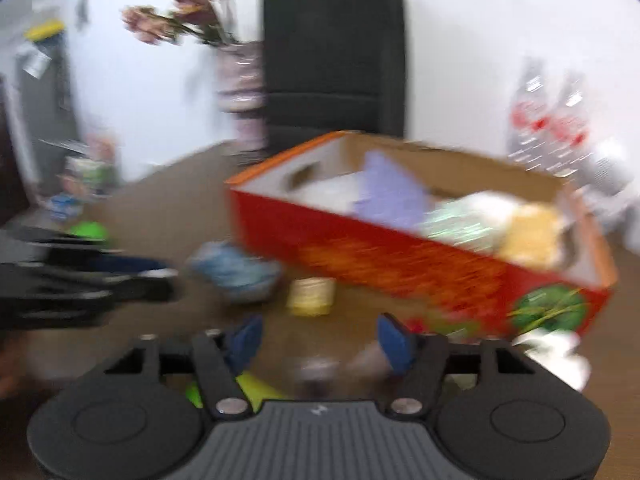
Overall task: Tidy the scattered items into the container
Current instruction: 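Grasp the white round object with the left tool and drop it into the box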
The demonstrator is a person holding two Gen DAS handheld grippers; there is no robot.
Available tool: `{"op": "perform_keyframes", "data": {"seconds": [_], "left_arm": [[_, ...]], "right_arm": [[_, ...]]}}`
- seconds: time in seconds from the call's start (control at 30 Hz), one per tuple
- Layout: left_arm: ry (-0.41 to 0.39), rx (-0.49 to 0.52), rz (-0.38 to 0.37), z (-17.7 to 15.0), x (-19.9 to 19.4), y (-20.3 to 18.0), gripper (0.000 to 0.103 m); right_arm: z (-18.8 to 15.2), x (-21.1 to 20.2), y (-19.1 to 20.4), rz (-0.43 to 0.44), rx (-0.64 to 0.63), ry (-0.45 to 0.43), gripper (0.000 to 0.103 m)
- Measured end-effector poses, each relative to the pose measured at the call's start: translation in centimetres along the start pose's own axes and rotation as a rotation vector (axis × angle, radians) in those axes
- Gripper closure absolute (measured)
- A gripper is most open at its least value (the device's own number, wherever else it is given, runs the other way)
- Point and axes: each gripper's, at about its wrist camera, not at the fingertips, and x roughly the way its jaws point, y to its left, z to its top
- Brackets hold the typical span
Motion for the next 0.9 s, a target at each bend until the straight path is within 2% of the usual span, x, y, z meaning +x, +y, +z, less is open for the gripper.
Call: {"op": "perform_keyframes", "data": {"seconds": [0.1,0.17,0.23,0.27,0.3,0.43,0.5,0.6,0.7,0.8,0.9], "left_arm": [[0.011,-0.004,0.013,-0.3,0.3,0.0,0.076],[0.02,-0.008,0.017,-0.4,0.5,0.1,0.076],[0.021,0.0,0.019,-0.5,0.5,0.0,0.076],[0.017,0.005,0.02,-0.5,0.4,-0.1,0.076],[0.013,0.008,0.02,-0.6,0.3,-0.1,0.076],[0.013,0.011,0.024,-0.6,0.2,-0.2,0.076],[0.018,0.016,0.024,-0.7,0.3,-0.4,0.076],[0.01,0.009,0.044,-0.8,-0.2,-0.6,0.076],[-0.026,-0.007,0.067,-0.9,-1.9,-1.2,0.076],[-0.056,-0.031,0.045,-1.5,-3.8,-1.9,0.076],[-0.046,-0.053,0.025,-2.1,-4.1,-2.8,0.076]], "right_arm": [[-0.5,0.9,-0.3,-0.043,0.01,0.025,0.066],[-0.9,0.1,0.4,-0.015,-0.02,-0.009,0.068],[-1.1,0.0,1.1,0.009,-0.029,-0.023,0.075],[-1.3,0.0,1.3,0.008,-0.026,-0.02,0.085],[-1.4,-0.2,1.3,0.002,-0.022,-0.008,0.087],[-2.1,-1.5,1.0,0.032,0.018,0.01,0.087],[-2.8,-0.9,1.1,0.001,0.027,0.046,0.085],[-3.7,-2.2,1.6,0.015,0.032,0.039,0.084],[-3.9,-4.4,1.3,0.007,0.075,-0.01,0.084],[-4.7,-6.5,0.5,0.027,0.123,-0.032,0.075],[-5.7,-5.6,0.8,0.019,0.132,0.019,0.074]]}}
